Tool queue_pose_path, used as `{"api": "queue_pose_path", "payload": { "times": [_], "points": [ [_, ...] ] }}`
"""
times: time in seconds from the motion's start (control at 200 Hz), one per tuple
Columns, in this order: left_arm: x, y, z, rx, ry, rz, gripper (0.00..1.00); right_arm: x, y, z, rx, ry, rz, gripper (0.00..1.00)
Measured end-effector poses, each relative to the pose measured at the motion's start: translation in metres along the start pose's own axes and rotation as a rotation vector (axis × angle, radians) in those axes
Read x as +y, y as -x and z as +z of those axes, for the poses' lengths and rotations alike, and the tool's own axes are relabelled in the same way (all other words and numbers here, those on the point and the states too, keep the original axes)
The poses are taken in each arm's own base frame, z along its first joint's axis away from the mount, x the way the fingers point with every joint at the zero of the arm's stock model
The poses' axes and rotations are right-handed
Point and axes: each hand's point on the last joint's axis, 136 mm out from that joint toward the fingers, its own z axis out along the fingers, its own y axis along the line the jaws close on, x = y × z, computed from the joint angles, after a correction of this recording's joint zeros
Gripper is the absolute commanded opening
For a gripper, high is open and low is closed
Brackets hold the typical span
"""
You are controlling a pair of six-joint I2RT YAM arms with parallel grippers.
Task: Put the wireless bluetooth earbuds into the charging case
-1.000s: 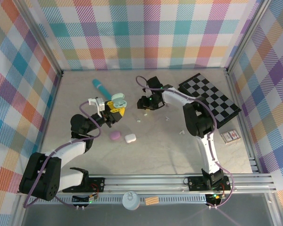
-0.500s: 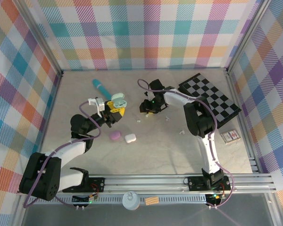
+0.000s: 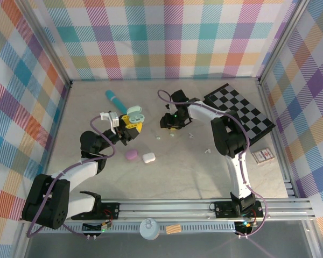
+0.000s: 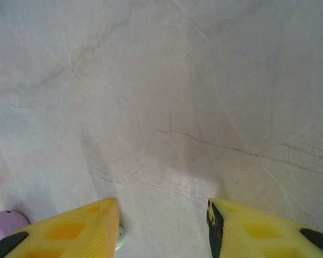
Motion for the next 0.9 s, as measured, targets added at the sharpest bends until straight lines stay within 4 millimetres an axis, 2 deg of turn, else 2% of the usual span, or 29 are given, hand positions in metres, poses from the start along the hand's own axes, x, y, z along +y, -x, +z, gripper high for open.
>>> {"api": "queue_pose_path", "payload": {
  "times": [0.15, 0.31, 0.375, 0.47, 0.57, 0.69, 0.815, 0.9],
  "points": [
    [0.0, 0.0, 0.0, 0.0, 0.0, 0.0, 0.4, -0.003, 0.004, -0.007, -0.027, -0.04, -0.021, 0.47],
    [0.0, 0.0, 0.0, 0.0, -0.001, 0.001, 0.4, -0.002, 0.006, -0.034, -0.089, -0.087, -0.027, 0.46],
    [0.0, 0.0, 0.0, 0.0, 0.0, 0.001, 0.4, 0.0, -0.002, -0.044, -0.108, -0.08, 0.003, 0.45],
    [0.0, 0.0, 0.0, -0.001, 0.0, 0.001, 0.4, 0.0, -0.024, -0.051, -0.116, -0.052, 0.082, 0.45],
    [0.0, 0.0, 0.0, -0.001, -0.001, 0.001, 0.4, -0.001, -0.046, -0.049, -0.102, -0.03, 0.155, 0.45],
    [0.0, 0.0, 0.0, -0.001, -0.001, 0.001, 0.4, 0.006, -0.067, -0.036, -0.071, -0.011, 0.203, 0.45],
    [0.0, 0.0, 0.0, -0.001, 0.0, 0.001, 0.4, 0.016, -0.074, -0.028, -0.063, 0.016, 0.229, 0.45],
    [0.0, 0.0, 0.0, -0.001, -0.001, 0.001, 0.4, 0.019, -0.07, -0.024, -0.075, 0.029, 0.241, 0.44]
  ]
}}
